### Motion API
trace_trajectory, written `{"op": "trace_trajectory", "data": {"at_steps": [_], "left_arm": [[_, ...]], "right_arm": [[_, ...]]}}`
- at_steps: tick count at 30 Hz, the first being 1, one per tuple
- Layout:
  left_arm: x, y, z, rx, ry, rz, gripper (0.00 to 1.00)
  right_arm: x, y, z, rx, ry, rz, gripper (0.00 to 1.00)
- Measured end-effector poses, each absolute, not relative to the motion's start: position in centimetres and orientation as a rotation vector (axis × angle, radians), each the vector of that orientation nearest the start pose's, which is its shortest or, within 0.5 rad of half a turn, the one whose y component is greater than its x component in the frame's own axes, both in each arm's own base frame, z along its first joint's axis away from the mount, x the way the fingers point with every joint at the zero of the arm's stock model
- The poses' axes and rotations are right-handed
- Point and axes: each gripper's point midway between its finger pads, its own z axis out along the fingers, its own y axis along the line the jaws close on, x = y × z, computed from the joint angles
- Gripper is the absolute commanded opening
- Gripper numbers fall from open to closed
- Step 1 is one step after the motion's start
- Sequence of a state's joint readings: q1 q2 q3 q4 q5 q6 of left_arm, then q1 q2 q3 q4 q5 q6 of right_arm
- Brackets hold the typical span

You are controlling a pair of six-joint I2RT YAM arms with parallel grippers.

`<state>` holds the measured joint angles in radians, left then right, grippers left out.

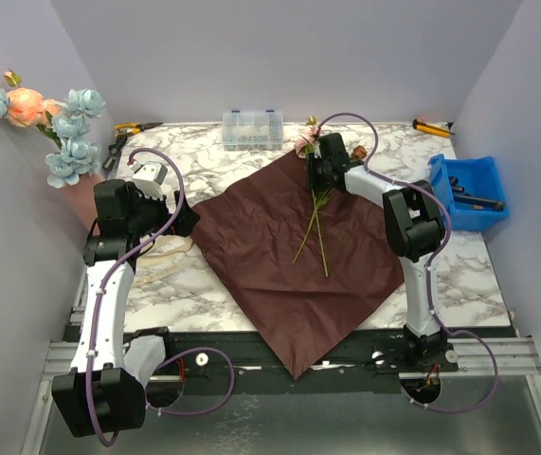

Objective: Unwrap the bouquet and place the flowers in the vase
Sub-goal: Pick up the fake flower from the wrapping paper.

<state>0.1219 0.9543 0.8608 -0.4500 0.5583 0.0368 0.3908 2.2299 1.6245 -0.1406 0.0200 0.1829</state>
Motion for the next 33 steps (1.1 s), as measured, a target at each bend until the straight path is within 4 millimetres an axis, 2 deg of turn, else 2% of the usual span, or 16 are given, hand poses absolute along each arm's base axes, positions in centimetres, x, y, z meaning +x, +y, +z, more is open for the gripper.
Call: {"op": "trace_trajectory", "data": {"at_steps": [6,9,13,17,20,24,26,33], "left_arm": [[29.6,-5.6,21.4,0.241,2.047,-0.490,0.99],[29.6,-5.6,21.4,0.241,2.047,-0.490,0.99],[29.6,-5.6,21.4,0.237,2.048,-0.491,0.99],[29.6,-5.6,21.4,0.234,2.049,-0.493,0.99],[29.6,-5.6,21.4,0.233,2.049,-0.493,0.99],[29.6,-5.6,21.4,0.233,2.049,-0.493,0.99],[29.6,-5.6,21.4,0.233,2.049,-0.493,0.99],[29.6,-5.6,21.4,0.233,2.049,-0.493,0.99]], "right_arm": [[52.7,22.6,3.2,-0.238,2.353,0.290,0.45],[52.7,22.3,3.0,-0.248,2.364,0.266,0.53],[52.7,22.2,3.0,-0.265,2.361,0.239,0.54],[52.4,22.3,3.0,-0.272,2.364,0.239,0.60],[52.3,22.3,3.2,-0.266,2.365,0.243,0.61],[51.8,22.2,4.4,-0.264,2.354,0.255,0.61],[52.0,22.3,6.1,-0.260,2.324,0.263,0.61],[52.8,22.2,7.7,-0.248,2.289,0.245,0.61]]}}
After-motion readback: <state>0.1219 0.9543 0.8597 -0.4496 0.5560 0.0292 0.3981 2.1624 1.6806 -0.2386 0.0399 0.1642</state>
